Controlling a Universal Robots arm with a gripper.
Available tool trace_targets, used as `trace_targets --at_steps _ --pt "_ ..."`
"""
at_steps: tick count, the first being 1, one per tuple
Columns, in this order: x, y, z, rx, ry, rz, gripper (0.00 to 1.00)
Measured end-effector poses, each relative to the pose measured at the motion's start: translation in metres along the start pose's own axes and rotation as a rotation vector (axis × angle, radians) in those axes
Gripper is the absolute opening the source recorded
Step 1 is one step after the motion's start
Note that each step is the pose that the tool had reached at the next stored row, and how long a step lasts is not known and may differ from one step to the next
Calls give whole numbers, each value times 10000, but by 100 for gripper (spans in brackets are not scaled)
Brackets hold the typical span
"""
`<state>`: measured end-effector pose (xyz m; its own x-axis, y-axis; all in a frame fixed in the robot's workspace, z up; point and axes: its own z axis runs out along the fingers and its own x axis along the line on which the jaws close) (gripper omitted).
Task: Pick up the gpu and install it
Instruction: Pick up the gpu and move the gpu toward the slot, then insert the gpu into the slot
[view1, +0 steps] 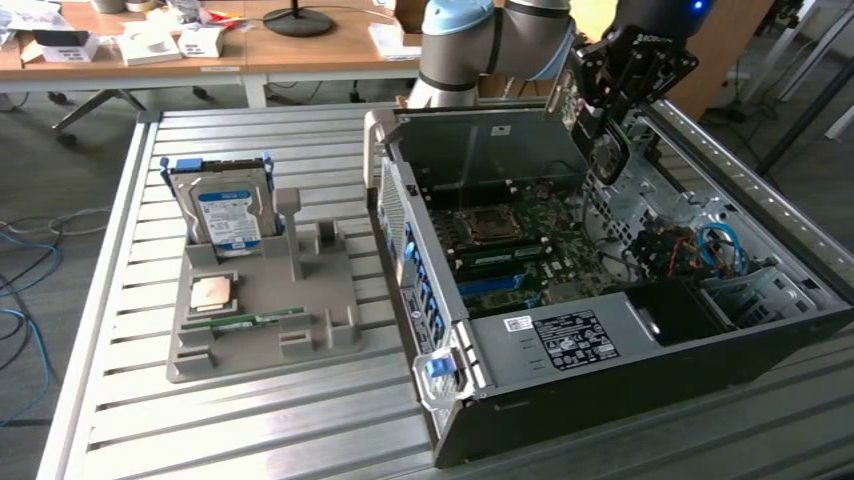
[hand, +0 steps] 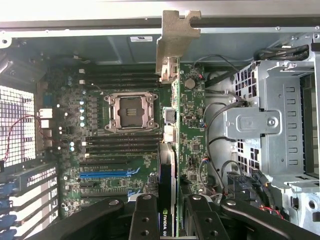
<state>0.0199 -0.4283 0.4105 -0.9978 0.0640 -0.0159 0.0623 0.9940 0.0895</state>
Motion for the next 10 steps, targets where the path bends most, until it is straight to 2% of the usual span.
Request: trace_targets --at_steps 10 --pt "-32 2 1 0 0 0 27"
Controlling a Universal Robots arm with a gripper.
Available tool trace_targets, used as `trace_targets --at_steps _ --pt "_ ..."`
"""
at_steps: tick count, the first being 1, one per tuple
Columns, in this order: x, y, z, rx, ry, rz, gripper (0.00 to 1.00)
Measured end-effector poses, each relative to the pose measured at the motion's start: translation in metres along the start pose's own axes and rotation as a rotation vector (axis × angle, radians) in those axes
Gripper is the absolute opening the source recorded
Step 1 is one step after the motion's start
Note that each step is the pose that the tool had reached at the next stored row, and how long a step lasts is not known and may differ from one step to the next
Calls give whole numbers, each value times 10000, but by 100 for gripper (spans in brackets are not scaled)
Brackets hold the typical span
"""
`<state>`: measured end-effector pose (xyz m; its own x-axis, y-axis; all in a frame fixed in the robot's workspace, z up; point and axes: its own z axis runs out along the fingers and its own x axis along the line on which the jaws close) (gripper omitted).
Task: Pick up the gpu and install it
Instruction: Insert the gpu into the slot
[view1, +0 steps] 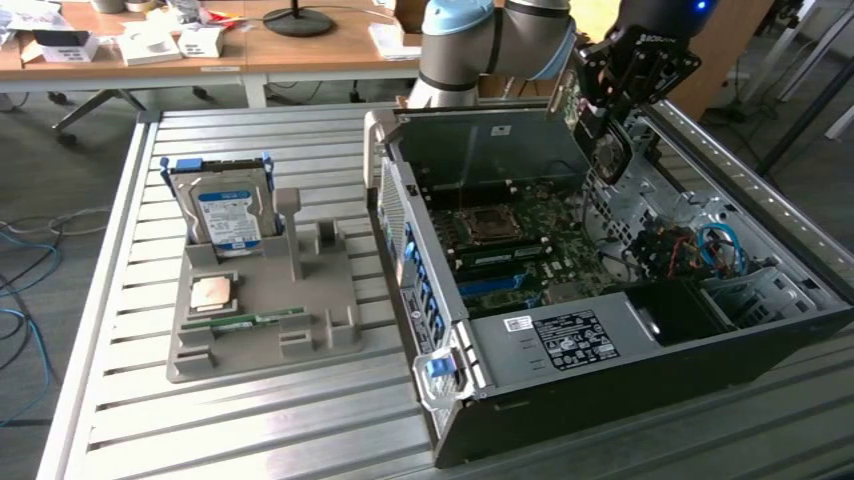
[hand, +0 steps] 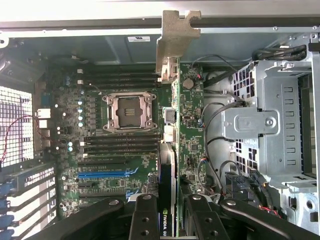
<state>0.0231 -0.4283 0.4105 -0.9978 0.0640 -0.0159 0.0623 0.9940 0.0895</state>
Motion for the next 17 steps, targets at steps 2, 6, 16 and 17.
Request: trace_targets --at_steps 2,6,16,17 --pt "0 0 0 0 0 0 27" --pt "0 0 0 -1 0 0 27" --pt "0 0 0 -7 37 -414 27" --pt "0 0 0 -8 48 -528 27"
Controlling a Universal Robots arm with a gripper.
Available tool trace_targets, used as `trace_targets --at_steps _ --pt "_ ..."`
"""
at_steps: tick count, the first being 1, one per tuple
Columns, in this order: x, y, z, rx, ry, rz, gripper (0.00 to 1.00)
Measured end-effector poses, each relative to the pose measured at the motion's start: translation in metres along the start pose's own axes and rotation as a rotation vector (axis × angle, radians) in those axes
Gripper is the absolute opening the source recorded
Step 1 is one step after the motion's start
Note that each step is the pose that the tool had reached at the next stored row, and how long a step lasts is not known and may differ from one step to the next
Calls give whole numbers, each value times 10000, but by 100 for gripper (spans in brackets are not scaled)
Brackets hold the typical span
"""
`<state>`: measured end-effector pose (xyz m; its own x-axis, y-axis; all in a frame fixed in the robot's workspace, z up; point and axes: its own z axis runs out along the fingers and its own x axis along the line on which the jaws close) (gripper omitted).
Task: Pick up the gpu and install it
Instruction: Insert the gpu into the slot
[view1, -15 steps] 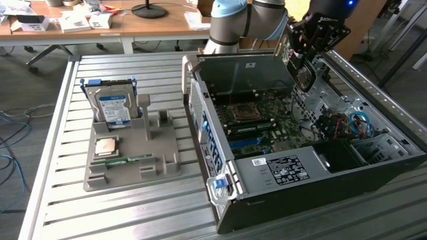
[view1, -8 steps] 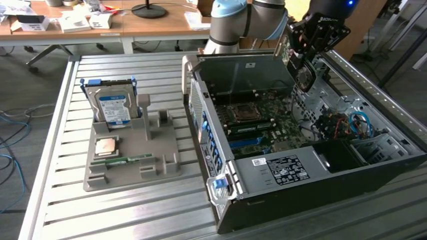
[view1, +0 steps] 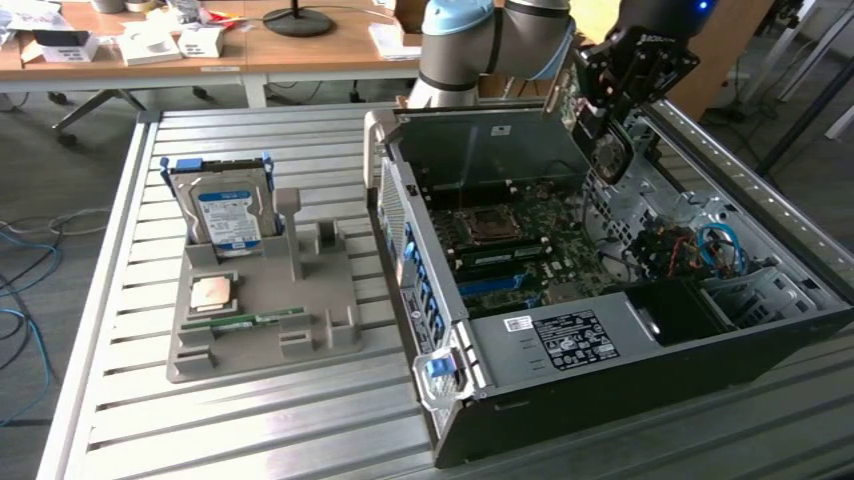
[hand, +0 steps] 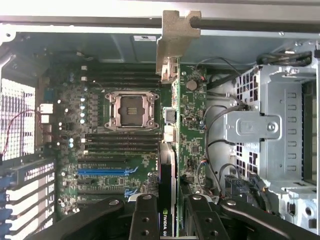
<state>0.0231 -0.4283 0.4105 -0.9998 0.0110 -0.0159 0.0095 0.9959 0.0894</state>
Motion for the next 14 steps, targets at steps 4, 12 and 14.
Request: trace_targets --at_steps 4,12,14 --pt "0 0 0 -6 37 -416 27" --pt "0 0 1 -18 99 -1104 27" --pt "0 0 1 -19 111 -1236 27"
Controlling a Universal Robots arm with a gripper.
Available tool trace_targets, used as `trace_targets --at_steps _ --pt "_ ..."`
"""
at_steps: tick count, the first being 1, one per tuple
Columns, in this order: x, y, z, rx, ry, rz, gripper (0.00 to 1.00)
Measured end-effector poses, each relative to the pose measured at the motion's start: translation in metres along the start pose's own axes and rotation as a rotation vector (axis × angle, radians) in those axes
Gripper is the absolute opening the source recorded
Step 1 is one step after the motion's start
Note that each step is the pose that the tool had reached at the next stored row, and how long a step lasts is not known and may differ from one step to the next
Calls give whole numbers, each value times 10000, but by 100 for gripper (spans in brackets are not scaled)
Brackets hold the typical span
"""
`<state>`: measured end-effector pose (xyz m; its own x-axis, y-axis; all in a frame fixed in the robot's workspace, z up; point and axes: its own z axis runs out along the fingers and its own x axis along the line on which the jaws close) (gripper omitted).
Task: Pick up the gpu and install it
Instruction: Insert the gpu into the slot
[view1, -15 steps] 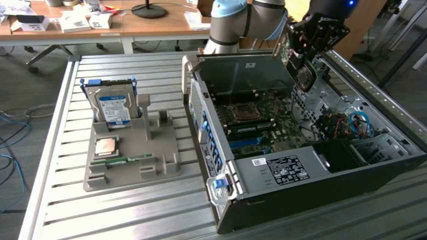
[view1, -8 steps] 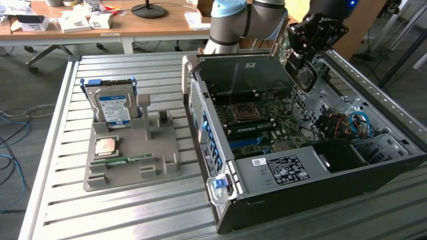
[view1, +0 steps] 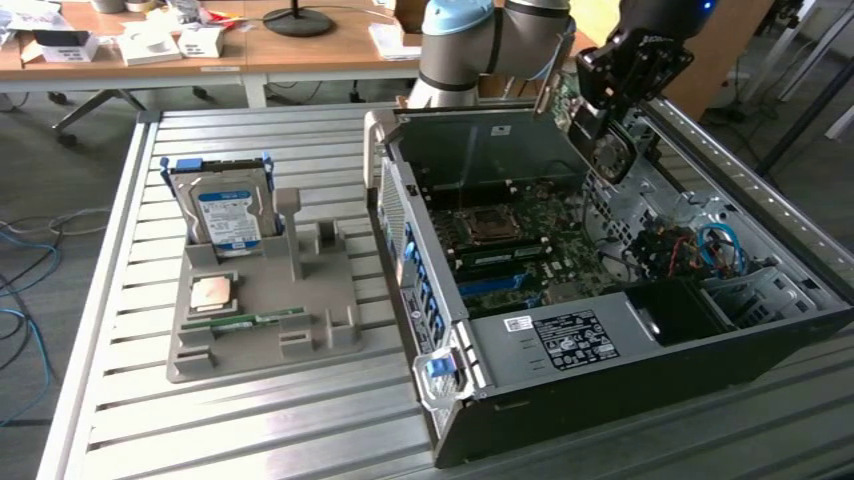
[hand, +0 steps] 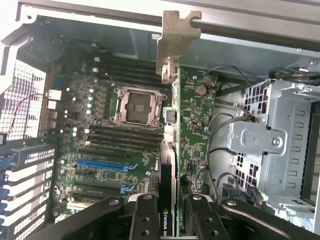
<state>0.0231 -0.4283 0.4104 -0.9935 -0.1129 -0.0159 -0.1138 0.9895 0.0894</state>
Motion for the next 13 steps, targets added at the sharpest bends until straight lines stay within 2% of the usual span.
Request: trace_targets --at_steps 9,13 --pt "0 0 2 -11 58 -644 27" --pt "0 0 2 -18 98 -1089 27"
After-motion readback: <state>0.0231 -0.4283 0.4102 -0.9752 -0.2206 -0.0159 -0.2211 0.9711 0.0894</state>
